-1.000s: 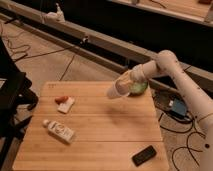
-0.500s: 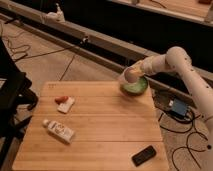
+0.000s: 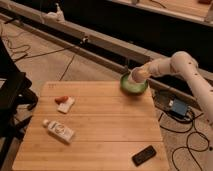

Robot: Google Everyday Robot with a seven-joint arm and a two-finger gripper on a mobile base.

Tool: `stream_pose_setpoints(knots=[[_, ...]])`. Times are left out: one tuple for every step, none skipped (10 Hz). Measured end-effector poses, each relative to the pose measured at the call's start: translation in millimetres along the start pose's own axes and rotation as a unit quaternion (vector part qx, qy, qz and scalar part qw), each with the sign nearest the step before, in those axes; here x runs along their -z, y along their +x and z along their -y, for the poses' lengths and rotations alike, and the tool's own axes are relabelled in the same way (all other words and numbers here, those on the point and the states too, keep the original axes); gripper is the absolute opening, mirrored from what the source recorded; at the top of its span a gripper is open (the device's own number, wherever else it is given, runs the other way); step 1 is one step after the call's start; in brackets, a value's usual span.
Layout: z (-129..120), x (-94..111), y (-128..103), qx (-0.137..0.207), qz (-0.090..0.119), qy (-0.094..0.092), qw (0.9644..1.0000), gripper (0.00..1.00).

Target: Place the ceramic cup in the ceramic bowl

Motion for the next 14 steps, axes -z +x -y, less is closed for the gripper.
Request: stream_pose_setpoints(knots=[[4.9, -1.2, 7.6, -0.011, -0.007, 0.007, 0.9999, 0.0], [8.4, -4.3, 11.4, -0.022, -0.011, 0.011, 0.9996, 0.0], [10.6, -7.6, 13.2, -0.029, -0.014, 0.013, 0.9994, 0.0], [12.8, -13.9, 15.5, -0.037, -0.021, 0.013, 0.999, 0.0], [14.1, -19.9, 19.9, -0.044, -0.033, 0.01, 0.9984, 0.0], [14.9, -22.7, 23.3, -0.048, -0.041, 0.008, 0.998, 0.0], [16.5, -26.3, 28.3, -0.054, -0.052, 0.006, 0.9972, 0.0], [17.8, -30.3, 32.4, -0.06, -0.06, 0.004, 0.9964, 0.0], [19.6, -33.8, 36.2, -0.069, -0.064, 0.004, 0.9955, 0.0], [21.3, -37.8, 39.9, -0.08, -0.067, 0.003, 0.9945, 0.0], [20.3, -41.2, 44.2, -0.092, -0.071, -0.002, 0.9932, 0.0], [15.1, -49.6, 48.9, -0.109, -0.081, -0.016, 0.9906, 0.0], [11.8, -54.9, 50.2, -0.116, -0.087, -0.025, 0.9891, 0.0], [8.5, -61.1, 51.2, -0.123, -0.093, -0.034, 0.9874, 0.0]])
